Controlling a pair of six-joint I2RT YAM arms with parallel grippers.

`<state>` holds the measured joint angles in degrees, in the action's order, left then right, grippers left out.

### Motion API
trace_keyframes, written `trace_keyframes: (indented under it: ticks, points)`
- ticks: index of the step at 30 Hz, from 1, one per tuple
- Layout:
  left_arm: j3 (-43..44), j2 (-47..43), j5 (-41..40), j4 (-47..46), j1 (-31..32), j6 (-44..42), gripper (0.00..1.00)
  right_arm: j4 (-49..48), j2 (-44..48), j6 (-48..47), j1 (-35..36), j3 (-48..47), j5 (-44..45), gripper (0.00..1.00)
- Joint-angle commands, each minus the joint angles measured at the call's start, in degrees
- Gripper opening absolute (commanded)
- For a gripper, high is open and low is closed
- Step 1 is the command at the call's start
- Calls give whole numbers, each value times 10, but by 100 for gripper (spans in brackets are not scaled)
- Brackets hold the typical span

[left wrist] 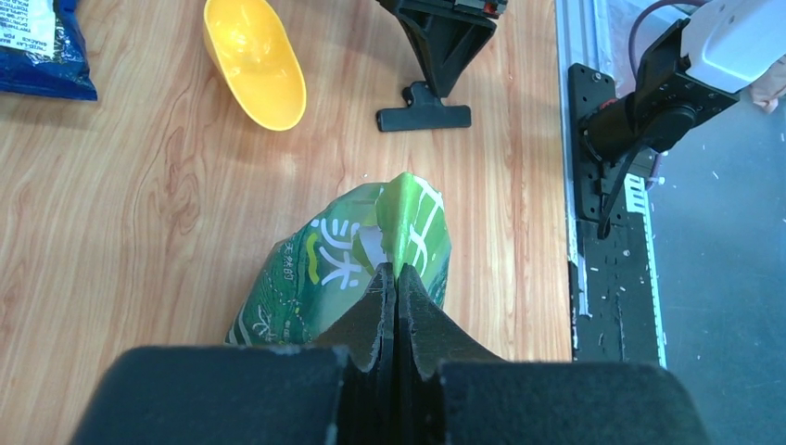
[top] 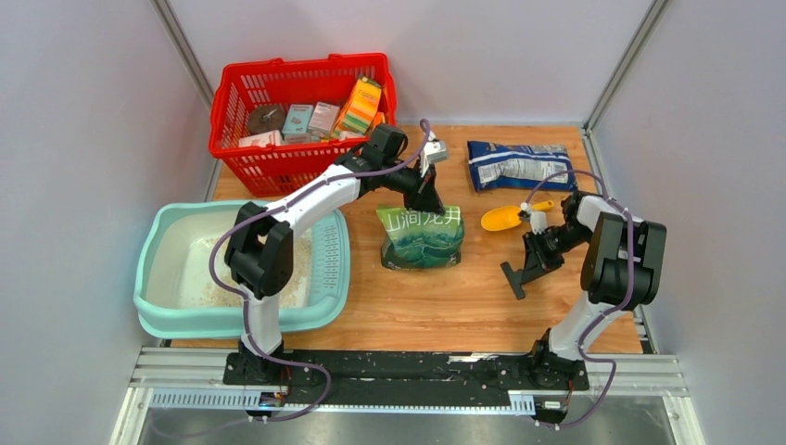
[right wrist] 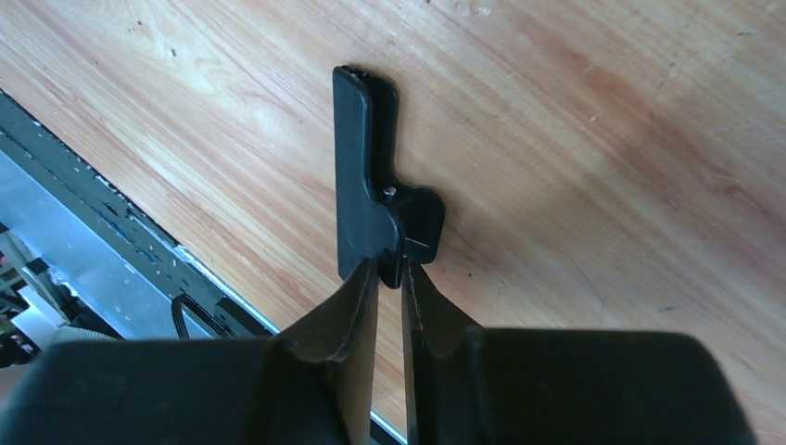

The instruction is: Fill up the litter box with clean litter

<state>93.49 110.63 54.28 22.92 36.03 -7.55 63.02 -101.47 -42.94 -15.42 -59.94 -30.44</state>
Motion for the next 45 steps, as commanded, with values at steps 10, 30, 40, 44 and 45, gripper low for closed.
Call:
trace_keyframes:
  ticks: [10,30,40,44,45]
  points:
    - [14,-9,1,35,4,-33,0,68,193,-143,13,-79,-131,0]
    - [2,-26,10,46,3,-55,0,190,166,-215,152,-226,-279,0]
    - [-8,-34,10,42,4,-50,0,118,138,-119,212,-240,-233,0]
    - [-9,-34,12,43,4,-52,0,70,139,-40,230,-248,-170,0]
    - [-9,-34,12,43,4,-53,0,66,139,-37,232,-250,-162,0]
